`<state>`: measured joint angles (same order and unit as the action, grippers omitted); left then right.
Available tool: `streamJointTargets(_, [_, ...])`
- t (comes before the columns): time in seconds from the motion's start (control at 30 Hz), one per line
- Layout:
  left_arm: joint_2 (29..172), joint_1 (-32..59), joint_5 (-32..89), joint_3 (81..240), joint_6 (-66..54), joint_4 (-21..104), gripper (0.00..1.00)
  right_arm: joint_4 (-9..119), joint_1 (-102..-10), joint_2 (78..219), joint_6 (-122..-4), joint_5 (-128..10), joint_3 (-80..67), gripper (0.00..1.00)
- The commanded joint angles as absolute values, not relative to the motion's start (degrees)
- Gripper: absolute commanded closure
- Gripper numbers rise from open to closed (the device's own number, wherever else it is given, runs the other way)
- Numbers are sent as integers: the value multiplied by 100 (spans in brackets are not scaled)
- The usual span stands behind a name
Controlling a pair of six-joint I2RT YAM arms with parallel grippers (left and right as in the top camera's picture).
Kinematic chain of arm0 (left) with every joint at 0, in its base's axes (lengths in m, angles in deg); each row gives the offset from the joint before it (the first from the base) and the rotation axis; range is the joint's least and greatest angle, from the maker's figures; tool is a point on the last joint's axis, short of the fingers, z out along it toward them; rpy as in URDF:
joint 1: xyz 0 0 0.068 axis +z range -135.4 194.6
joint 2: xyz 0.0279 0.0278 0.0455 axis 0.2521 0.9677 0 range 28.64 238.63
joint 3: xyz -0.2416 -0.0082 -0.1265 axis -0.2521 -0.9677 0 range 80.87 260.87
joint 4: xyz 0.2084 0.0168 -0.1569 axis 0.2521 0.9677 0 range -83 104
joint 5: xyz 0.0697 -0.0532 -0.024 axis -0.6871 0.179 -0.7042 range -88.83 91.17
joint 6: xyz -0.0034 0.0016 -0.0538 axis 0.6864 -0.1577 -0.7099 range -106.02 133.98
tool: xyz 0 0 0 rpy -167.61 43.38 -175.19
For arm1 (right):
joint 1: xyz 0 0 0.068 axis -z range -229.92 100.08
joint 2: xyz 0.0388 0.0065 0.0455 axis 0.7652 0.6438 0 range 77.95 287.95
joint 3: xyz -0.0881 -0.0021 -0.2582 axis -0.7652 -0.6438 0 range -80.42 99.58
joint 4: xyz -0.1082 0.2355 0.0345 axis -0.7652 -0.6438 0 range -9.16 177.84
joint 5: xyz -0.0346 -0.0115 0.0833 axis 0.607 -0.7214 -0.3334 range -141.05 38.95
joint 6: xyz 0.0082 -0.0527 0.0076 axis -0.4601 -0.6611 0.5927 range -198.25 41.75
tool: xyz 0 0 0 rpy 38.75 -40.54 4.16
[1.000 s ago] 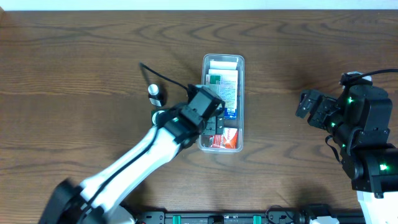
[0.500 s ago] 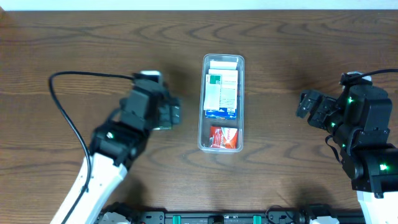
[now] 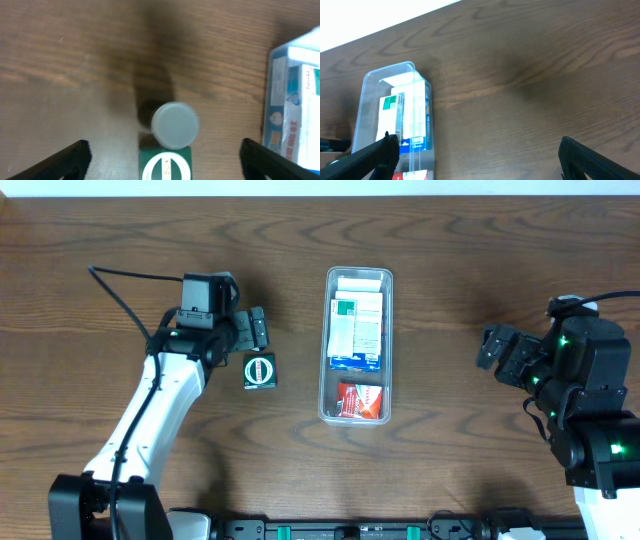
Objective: Pack container
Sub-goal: 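Move the left gripper to the dark bottle and grasp its cap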
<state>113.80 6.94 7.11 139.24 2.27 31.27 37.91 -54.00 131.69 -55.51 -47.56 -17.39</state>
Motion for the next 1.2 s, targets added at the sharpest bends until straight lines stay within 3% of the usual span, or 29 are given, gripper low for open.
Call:
streamJointTargets(0.0, [11478, 692, 846, 13989, 459, 2934, 12, 3784, -5347, 13164, -5560, -4697, -1711, 1])
streamJointTargets(0.17, [11636, 692, 844, 13989, 520, 2827, 29, 3784, -5347, 13164, -5560, -4695, -1711, 1])
streamJointTargets(0.57, [11985, 687, 783, 13989, 739, 2646, 31, 3786, -5347, 13164, -5560, -4695, -1711, 1])
streamJointTargets(0.83, [12012, 685, 787, 13987, 774, 2635, 51, 3786, -5347, 13164, -5560, -4697, -1711, 1])
streamJointTargets(1.07, [12014, 685, 791, 13987, 776, 2683, 58, 3786, -5347, 13164, -5560, -4695, -1711, 1])
streamJointTargets(1.17, [12014, 685, 831, 13987, 776, 2683, 70, 3786, -5347, 13164, -5560, -4695, -1711, 1])
